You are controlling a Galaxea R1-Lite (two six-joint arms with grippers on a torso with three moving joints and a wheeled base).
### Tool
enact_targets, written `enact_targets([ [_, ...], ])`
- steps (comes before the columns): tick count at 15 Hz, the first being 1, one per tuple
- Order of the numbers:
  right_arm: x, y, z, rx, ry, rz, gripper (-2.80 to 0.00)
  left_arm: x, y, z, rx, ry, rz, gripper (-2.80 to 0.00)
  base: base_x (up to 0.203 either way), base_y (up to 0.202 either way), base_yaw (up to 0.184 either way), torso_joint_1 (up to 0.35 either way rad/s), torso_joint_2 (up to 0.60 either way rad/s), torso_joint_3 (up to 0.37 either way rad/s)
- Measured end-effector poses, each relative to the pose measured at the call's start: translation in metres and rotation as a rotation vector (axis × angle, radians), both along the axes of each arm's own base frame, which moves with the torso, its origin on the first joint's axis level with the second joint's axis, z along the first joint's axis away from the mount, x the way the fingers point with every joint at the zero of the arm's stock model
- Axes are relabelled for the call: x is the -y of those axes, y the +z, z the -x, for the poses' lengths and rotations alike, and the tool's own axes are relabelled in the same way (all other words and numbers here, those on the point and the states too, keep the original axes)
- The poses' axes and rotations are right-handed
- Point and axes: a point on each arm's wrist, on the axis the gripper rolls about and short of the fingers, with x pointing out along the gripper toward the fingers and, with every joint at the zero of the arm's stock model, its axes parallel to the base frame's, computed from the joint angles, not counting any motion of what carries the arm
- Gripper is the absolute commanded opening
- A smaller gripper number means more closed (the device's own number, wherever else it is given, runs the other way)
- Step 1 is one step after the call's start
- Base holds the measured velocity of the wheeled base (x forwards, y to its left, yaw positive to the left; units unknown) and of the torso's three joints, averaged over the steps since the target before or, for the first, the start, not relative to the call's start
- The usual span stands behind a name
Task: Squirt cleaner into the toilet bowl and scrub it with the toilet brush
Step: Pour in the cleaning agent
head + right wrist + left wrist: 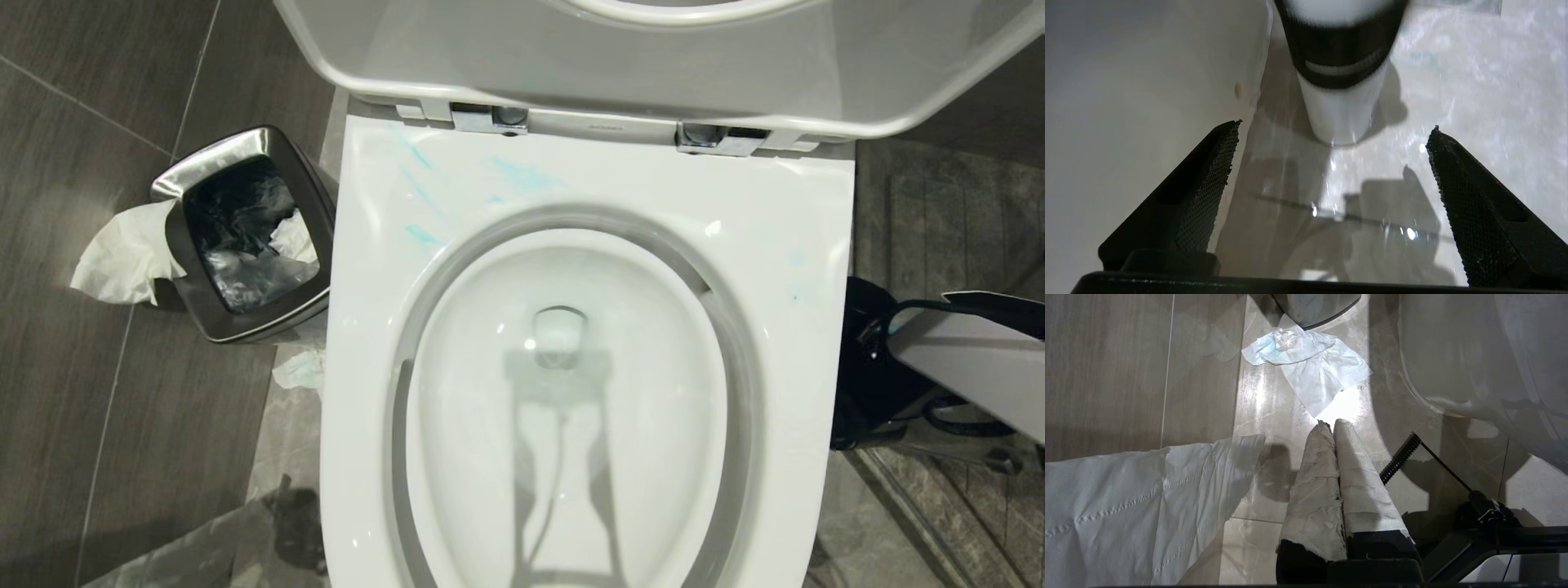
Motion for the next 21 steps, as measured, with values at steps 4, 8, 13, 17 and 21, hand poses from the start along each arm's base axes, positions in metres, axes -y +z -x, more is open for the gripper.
enact_targets([
  [4, -0.003, 0.007, -0.011, 0.059, -0.006, 0.032, 0.00, 0.000, 0.000, 0.000, 0.000, 0.000, 0.000, -2.80, 0.000, 0.000, 0.000, 0.000, 0.00, 0.000],
  [8, -0.012, 0.010, -0.015, 0.084, 0.008, 0.042, 0.00, 0.000, 0.000, 0.000, 0.000, -0.001, 0.000, -2.80, 0.000, 0.000, 0.000, 0.000, 0.00, 0.000],
  [13, -0.016, 0.011, -0.031, 0.152, -0.018, 0.115, 0.00, 0.000, 0.000, 0.000, 0.000, 0.000, 0.000, -2.80, 0.000, 0.000, 0.000, 0.000, 0.00, 0.000],
  [17, -0.017, 0.006, -0.036, 0.158, -0.032, 0.147, 0.00, 0.000, 0.000, 0.000, 0.001, 0.000, 0.000, -2.80, 0.000, 0.000, 0.000, 0.000, 0.00, 0.000],
  [21, -0.010, 0.007, -0.039, 0.175, -0.064, 0.183, 0.00, 0.000, 0.000, 0.000, 0.000, -0.001, 0.000, -2.80, 0.000, 0.000, 0.000, 0.000, 0.00, 0.000],
])
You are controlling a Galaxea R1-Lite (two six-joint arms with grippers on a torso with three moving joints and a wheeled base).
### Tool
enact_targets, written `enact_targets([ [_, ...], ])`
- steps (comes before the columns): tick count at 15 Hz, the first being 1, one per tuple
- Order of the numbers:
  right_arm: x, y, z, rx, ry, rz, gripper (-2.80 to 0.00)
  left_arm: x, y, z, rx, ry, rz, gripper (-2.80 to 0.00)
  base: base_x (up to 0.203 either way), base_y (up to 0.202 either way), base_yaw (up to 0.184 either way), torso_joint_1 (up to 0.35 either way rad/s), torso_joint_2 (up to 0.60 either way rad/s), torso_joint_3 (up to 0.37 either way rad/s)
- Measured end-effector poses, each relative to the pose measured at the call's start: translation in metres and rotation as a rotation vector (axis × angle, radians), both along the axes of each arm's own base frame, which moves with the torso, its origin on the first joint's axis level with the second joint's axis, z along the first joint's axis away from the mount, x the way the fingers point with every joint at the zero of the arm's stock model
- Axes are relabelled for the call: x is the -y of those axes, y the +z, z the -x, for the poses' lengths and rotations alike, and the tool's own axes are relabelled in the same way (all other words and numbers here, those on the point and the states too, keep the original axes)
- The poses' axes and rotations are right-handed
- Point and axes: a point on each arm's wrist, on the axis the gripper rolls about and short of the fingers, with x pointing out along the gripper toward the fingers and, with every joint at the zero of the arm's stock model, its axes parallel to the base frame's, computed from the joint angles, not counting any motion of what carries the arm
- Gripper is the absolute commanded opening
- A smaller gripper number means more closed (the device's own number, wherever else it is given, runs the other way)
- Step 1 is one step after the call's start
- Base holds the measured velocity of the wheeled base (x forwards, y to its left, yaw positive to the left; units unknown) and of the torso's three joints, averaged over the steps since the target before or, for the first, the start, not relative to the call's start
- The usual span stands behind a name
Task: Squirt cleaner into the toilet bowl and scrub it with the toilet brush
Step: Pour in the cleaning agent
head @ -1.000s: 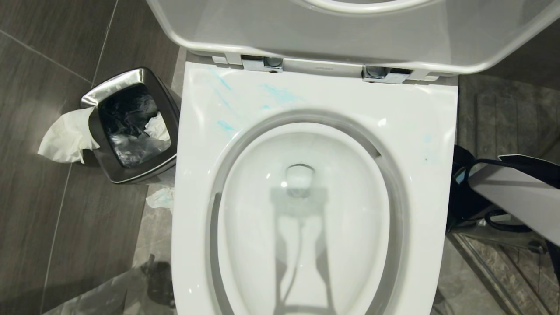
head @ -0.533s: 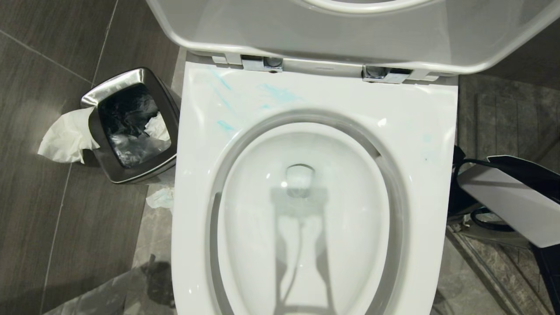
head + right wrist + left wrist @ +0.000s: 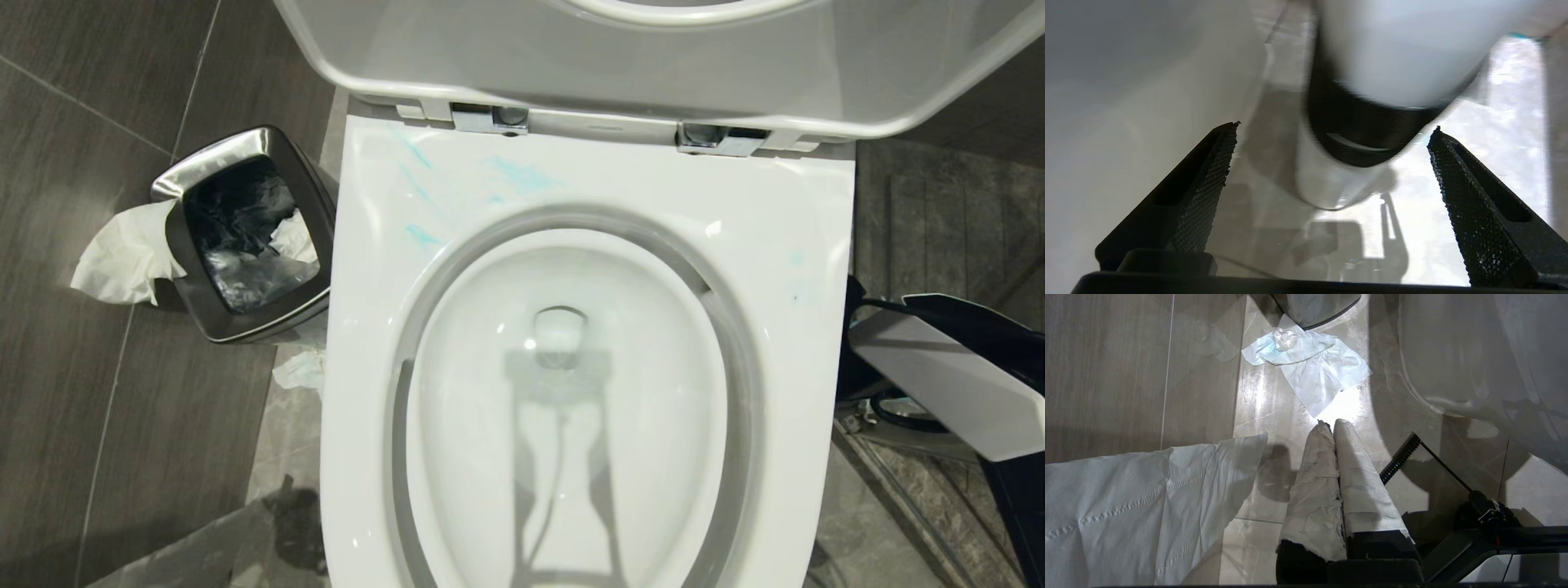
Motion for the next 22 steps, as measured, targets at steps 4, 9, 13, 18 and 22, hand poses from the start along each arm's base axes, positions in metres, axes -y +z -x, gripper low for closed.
enact_targets([
  [4, 0.010, 0.007, -0.004, 0.033, -0.029, 0.006, 0.00, 0.000, 0.000, 0.000, 0.000, 0.001, 0.000, -2.80, 0.000, 0.000, 0.000, 0.000, 0.00, 0.000],
  [9, 0.010, 0.013, -0.009, 0.073, -0.032, 0.002, 0.00, 0.000, 0.000, 0.000, 0.000, 0.000, 0.000, -2.80, 0.000, 0.000, 0.000, 0.000, 0.00, 0.000],
  [13, 0.008, 0.015, -0.015, 0.109, -0.033, 0.004, 0.00, 0.000, 0.000, 0.000, 0.000, 0.000, 0.000, -2.80, 0.000, 0.000, 0.000, 0.000, 0.00, 0.000],
  [18, 0.005, 0.014, -0.025, 0.153, -0.050, 0.028, 0.00, 0.000, 0.000, 0.000, -0.001, 0.000, 0.000, -2.80, 0.000, 0.000, 0.000, 0.000, 0.00, 0.000],
  [22, -0.001, 0.018, -0.029, 0.193, -0.042, 0.025, 0.00, 0.000, 0.000, 0.000, 0.000, 0.000, 0.000, -2.80, 0.000, 0.000, 0.000, 0.000, 0.00, 0.000],
])
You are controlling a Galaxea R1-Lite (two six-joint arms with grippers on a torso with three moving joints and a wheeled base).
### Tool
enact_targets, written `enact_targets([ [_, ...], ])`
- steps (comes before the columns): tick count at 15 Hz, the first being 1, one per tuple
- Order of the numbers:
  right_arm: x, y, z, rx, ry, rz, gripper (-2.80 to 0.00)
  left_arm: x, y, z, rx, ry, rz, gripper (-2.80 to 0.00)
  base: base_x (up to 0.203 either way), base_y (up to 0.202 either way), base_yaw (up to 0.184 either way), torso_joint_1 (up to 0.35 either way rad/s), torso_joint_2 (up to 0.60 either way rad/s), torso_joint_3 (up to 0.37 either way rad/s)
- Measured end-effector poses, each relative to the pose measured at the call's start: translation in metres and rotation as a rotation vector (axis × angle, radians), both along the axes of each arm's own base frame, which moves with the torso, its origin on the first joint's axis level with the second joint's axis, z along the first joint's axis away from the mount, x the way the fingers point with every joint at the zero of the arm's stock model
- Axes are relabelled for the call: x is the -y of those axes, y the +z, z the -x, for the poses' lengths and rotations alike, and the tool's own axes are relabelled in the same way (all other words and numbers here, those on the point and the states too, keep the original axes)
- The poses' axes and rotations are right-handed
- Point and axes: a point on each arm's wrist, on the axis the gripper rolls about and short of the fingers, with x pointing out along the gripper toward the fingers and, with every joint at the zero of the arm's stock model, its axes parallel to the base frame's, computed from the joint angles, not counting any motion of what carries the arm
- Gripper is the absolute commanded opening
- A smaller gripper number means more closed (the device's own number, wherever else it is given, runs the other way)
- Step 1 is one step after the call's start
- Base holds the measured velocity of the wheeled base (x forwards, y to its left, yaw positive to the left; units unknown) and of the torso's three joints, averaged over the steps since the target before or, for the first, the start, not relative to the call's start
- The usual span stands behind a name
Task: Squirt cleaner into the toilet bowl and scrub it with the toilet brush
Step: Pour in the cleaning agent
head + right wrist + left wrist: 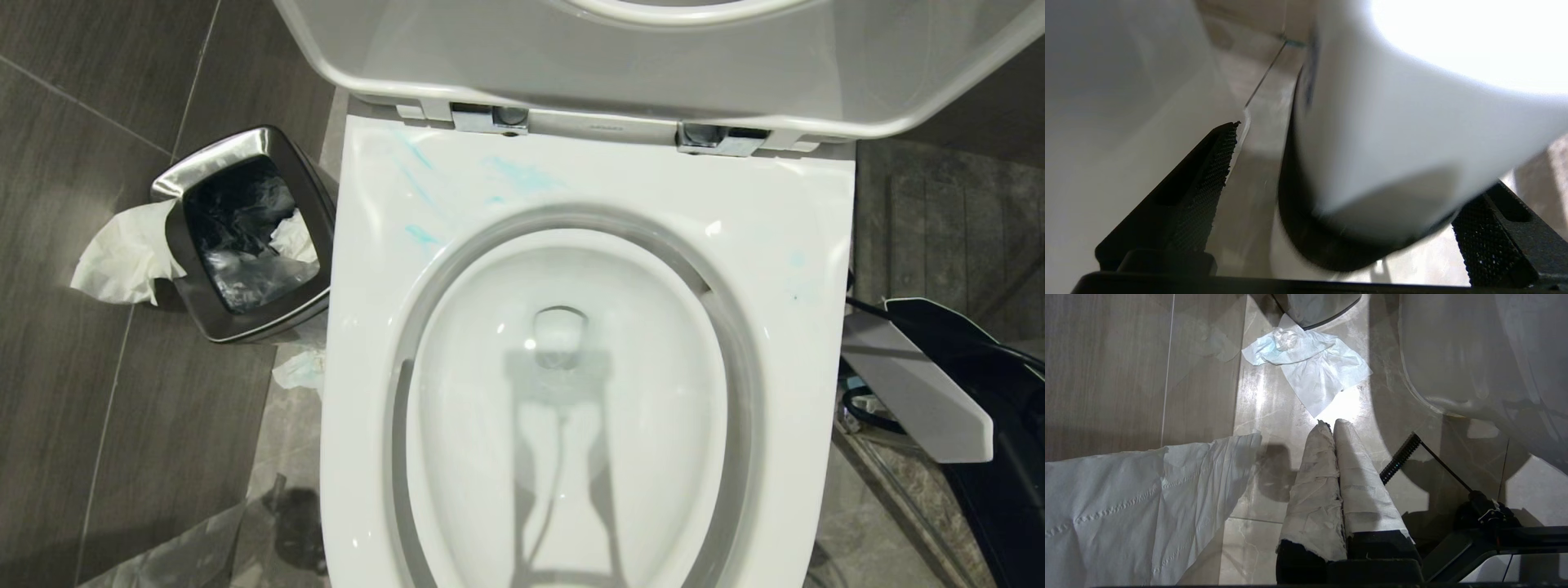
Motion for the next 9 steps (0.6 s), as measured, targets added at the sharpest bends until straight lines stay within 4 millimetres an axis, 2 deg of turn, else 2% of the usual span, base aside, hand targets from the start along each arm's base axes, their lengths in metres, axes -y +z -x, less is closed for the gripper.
enact_targets([
  [4, -0.001, 0.003, -0.004, 0.035, 0.001, -0.005, 0.00, 0.000, 0.000, 0.000, 0.000, 0.000, 0.000, -2.80, 0.000, 0.000, 0.000, 0.000, 0.00, 0.000],
  [9, -0.002, -0.007, -0.008, 0.026, -0.003, 0.003, 0.00, 0.000, 0.000, 0.000, 0.000, 0.000, 0.000, -2.80, 0.000, 0.000, 0.000, 0.000, 0.00, 0.000],
])
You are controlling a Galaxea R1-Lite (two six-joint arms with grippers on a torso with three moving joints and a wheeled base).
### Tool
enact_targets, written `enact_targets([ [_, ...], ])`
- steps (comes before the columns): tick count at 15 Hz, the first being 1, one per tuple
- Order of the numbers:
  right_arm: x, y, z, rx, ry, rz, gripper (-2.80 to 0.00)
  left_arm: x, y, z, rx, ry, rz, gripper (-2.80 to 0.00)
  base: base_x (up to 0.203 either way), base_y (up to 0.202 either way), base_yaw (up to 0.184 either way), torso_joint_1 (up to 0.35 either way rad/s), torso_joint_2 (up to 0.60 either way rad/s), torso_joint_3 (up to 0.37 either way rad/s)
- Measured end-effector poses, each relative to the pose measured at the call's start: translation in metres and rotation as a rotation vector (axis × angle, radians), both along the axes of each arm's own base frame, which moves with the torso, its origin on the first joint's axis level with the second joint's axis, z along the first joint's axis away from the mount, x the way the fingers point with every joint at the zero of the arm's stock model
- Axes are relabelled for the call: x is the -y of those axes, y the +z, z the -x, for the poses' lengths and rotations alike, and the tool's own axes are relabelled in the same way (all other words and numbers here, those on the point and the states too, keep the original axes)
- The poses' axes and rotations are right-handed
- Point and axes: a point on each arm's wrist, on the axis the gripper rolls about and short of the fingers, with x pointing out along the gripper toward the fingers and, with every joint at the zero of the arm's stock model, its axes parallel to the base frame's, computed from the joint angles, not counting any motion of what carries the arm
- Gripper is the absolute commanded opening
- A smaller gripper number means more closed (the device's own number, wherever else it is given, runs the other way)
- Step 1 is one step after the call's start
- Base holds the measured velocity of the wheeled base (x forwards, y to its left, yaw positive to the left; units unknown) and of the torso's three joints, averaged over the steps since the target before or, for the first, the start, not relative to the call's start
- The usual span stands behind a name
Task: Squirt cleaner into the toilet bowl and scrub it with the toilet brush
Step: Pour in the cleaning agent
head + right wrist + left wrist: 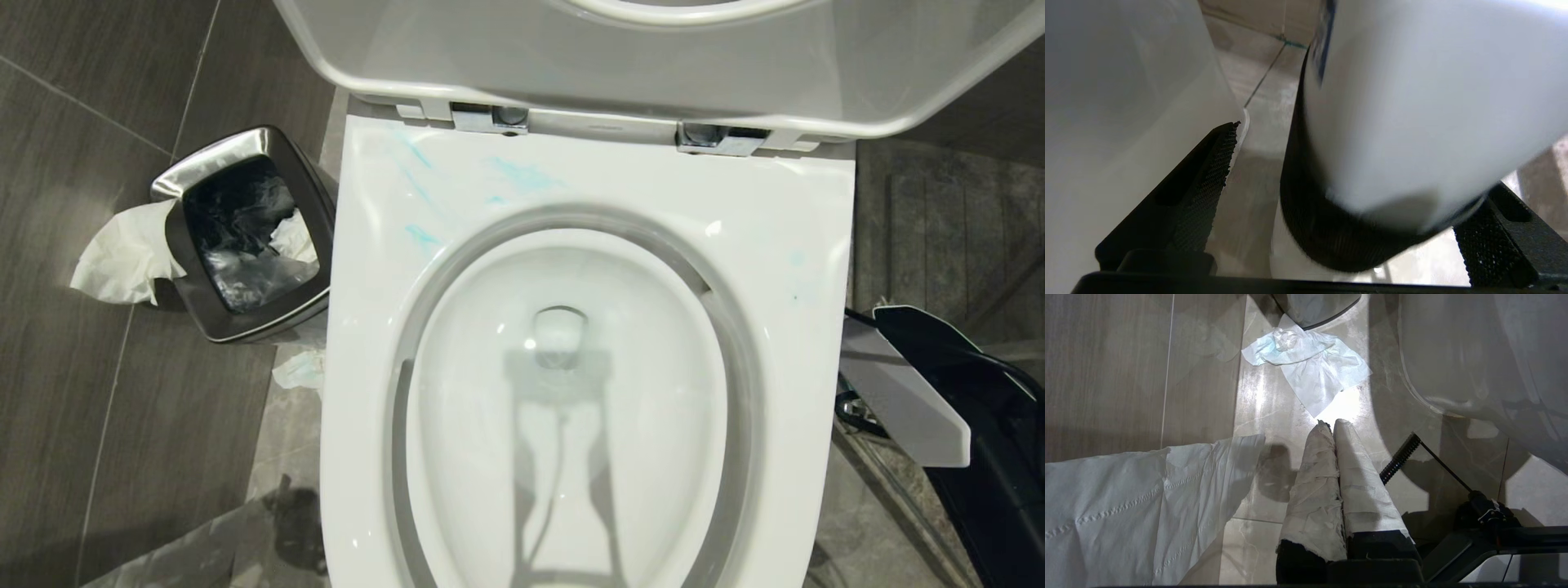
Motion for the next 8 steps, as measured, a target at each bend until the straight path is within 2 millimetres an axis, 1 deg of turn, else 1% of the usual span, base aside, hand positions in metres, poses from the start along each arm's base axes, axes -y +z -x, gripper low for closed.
enact_targets([
  [2, -0.0002, -0.0015, -0.0014, 0.004, 0.001, 0.002, 0.00, 0.0000, 0.0000, 0.0000, 0.000, 0.000, 0.000, -2.80, 0.000, 0.000, 0.000, 0.000, 0.00, 0.000],
  [5, -0.0001, 0.0017, -0.0047, 0.039, 0.001, 0.002, 0.00, 0.0000, 0.0000, 0.0000, 0.000, 0.000, 0.000, -2.80, 0.000, 0.000, 0.000, 0.000, 0.00, 0.000],
  [8, 0.0000, -0.0020, -0.0069, 0.043, -0.004, 0.010, 0.00, 0.0000, 0.0000, 0.0000, 0.000, 0.000, 0.000, -2.80, 0.000, 0.000, 0.000, 0.000, 0.00, 0.000],
])
